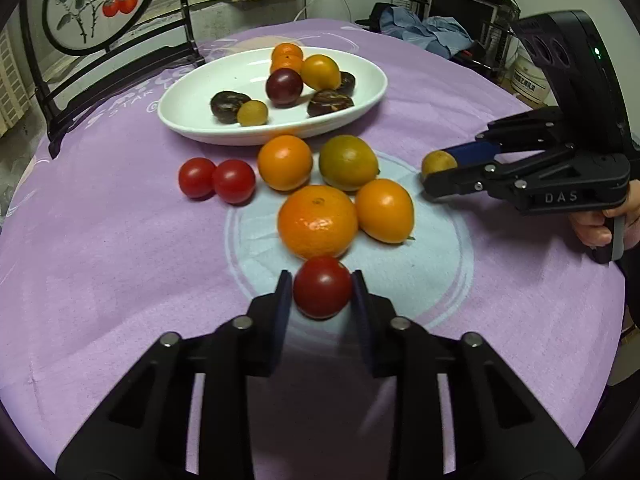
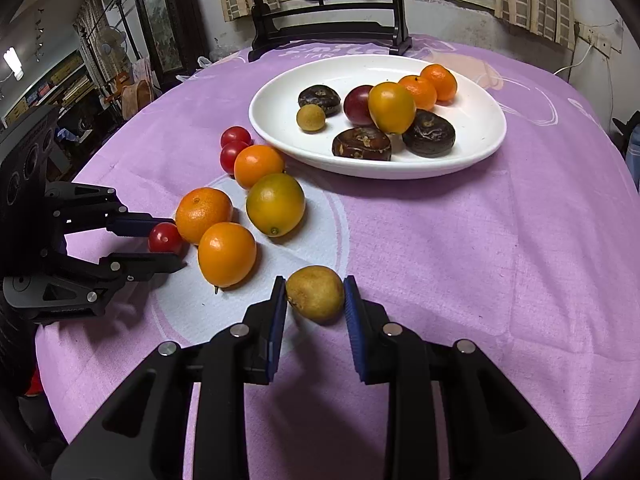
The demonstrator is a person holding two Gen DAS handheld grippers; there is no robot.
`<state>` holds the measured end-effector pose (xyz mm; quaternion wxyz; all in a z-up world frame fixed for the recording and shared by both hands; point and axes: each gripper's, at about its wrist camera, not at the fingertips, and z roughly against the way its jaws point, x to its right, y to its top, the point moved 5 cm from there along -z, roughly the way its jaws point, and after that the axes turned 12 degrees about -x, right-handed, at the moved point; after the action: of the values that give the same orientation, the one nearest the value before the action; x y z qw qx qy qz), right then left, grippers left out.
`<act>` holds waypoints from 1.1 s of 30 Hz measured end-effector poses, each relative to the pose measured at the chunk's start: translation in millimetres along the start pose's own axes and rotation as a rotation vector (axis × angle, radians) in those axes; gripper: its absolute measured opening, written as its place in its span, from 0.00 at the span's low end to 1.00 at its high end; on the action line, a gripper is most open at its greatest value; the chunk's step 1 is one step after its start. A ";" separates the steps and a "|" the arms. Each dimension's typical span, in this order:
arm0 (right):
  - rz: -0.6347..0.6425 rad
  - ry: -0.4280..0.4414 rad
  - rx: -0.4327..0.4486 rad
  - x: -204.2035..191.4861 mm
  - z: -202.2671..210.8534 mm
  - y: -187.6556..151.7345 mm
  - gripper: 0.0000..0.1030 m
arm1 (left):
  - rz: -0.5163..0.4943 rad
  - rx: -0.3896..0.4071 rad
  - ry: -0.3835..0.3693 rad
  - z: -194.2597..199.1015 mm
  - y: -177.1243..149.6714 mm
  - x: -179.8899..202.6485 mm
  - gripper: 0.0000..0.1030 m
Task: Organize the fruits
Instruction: 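Move the right gripper to a small yellow fruit while the left gripper reaches a red cherry tomato, then carry the small yellow fruit in the right gripper while the left carries the cherry tomato to the plate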
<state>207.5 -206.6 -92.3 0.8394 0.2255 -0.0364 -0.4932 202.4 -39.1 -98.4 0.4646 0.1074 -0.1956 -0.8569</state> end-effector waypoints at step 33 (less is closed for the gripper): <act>-0.376 -0.043 0.296 106.4 1.2 119.0 0.32 | 0.450 0.181 0.028 -2.5 152.4 -105.8 0.28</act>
<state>358.0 -247.8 -59.0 0.6895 0.3385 -0.0833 -0.6349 376.0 -25.9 -34.1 0.6350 0.1141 -0.2842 -0.7092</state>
